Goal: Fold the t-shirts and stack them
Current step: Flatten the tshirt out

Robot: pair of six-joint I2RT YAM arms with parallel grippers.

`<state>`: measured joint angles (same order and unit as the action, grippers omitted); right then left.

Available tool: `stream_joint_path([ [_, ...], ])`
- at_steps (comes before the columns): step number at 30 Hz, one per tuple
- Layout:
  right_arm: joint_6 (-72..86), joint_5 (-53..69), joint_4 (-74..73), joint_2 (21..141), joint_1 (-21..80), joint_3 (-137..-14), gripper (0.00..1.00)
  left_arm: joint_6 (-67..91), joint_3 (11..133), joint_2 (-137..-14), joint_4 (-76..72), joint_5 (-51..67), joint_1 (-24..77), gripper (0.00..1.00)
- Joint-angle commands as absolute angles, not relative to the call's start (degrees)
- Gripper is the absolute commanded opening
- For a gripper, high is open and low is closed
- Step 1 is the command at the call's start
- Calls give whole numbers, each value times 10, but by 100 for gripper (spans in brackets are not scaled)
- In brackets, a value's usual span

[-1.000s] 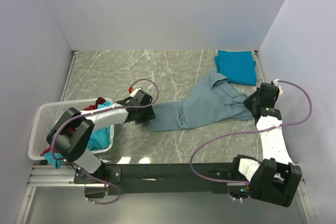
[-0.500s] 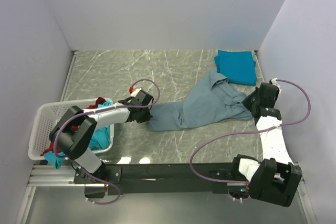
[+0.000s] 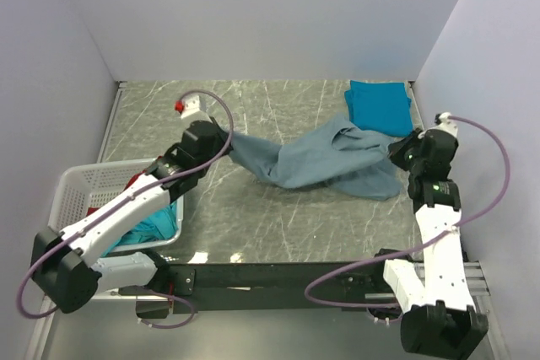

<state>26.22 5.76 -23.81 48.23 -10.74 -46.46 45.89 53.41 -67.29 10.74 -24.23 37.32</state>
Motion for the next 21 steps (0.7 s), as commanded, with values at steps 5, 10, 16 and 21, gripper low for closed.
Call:
stream_joint_path([
  [5, 247, 67, -267, 444, -105, -628, 0, 365, 679, -626, 76, -349, 373, 1],
  [10, 236, 89, -286, 446, -105, -725, 0, 281, 750, -606, 35, -320, 374, 1],
  [16, 220, 96, -316, 456, -105, -855, 0, 234, 877, -624, 72, -343, 374, 1],
  [21, 207, 103, -337, 463, -107, -963, 0, 210, 986, -630, 112, -314, 374, 1],
])
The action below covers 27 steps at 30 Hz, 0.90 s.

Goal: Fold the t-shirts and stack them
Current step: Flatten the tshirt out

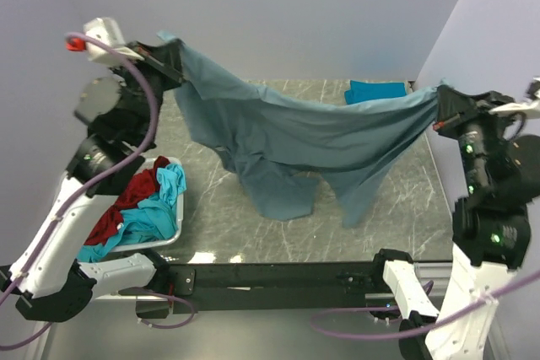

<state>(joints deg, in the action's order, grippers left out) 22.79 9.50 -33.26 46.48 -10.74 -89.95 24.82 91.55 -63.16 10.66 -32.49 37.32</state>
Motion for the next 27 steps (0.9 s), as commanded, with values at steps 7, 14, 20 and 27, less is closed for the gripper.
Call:
stream_joint_path([
  [7, 201, 93, -379, 464, -105, -1091, 0, 206, 1123, -625, 190, -241, 374, 1],
  [14, 205, 116, -390, 428, -106, -1167, 0, 212, 1201, -606, 219, -141, 374, 1],
  [20, 207, 105, -393, 406, -105, -1190, 0, 216, 1270, -607, 230, -81, 373, 1],
  [27, 205, 110, -376, 421, -105, -1179, 0, 198, 1278, -616, 202, -54, 360, 1],
])
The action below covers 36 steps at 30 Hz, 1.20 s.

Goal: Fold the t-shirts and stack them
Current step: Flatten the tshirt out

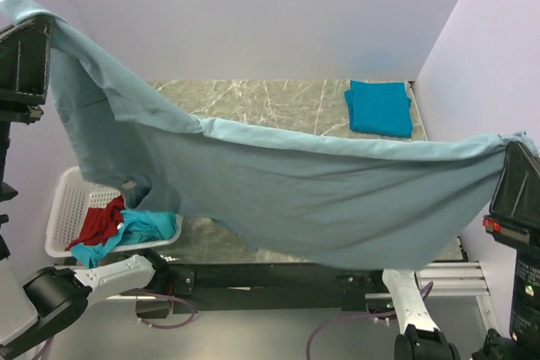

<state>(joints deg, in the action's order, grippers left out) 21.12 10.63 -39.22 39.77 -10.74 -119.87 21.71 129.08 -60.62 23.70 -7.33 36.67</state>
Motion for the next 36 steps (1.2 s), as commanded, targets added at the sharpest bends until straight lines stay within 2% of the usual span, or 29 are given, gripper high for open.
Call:
stream_joint_path([
  [1, 204, 110, -367, 424, -105, -1167, 0, 193, 1268, -620, 196, -65, 361, 1],
  [7, 206, 98, -316, 438, -105, -1052, 0, 153, 1186, -663, 159, -174, 361, 1],
  [12, 218, 80, -216, 441, -105, -861, 0, 150, 1103, -753, 135, -293, 350, 1],
  [17, 228, 64, -141, 502, -105, -714, 0, 205, 1065, -868, 135, -252, 296, 1],
  [22, 235, 80, -34, 605, -105, -596, 0, 237, 1002, -970, 51, -181, 247, 1],
  [26, 236, 94, 18, 713, -105, -583, 0, 252, 1027, -1077, 39, -145, 223, 1],
  [31, 225, 118, 33, 869, -105, -648, 0, 282, 1107, -1216, 48, -118, 187, 1],
  [36, 211, 113, 7, 967, -105, -718, 0, 287, 1129, -1263, 4, -99, 176, 1],
])
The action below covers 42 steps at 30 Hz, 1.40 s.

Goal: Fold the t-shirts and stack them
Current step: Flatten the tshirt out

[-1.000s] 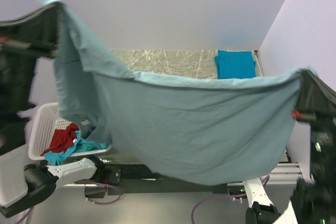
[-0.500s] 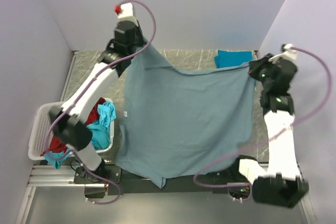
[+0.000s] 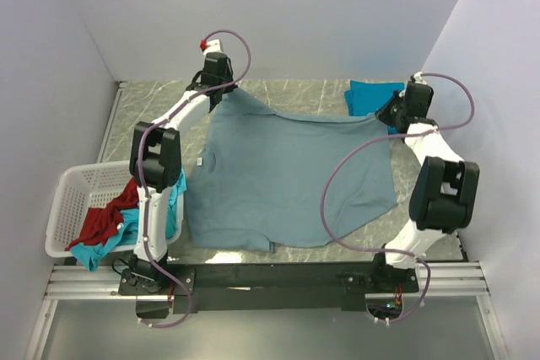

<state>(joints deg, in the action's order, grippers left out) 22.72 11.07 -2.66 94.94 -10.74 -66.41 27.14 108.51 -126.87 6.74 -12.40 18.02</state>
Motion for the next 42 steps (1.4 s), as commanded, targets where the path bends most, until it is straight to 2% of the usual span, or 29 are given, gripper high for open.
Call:
stream_joint_path([
  [1, 210, 113, 4, 975, -105, -733, 0, 289, 1132, -1269, 4, -98, 175, 1],
  [5, 206, 114, 4, 969, -104, -735, 0, 291, 1108, -1245, -16, -109, 174, 1],
  [9, 200, 113, -18, 903, -104, -731, 0, 288, 1054, -1165, -42, -125, 174, 1],
  [14, 209, 98, -81, 786, -104, -746, 0, 277, 1008, -1010, -44, -141, 174, 1],
  [21, 214, 87, -177, 604, -104, -821, 0, 249, 965, -783, -43, -93, 175, 1],
  [27, 215, 92, -231, 512, -104, -909, 0, 230, 976, -659, -34, -55, 175, 1],
  [33, 201, 100, -295, 481, -104, -1032, 0, 229, 1048, -609, 17, -7, 175, 1],
  [42, 185, 91, -333, 467, -104, -1100, 0, 228, 1149, -598, 51, 23, 175, 1],
])
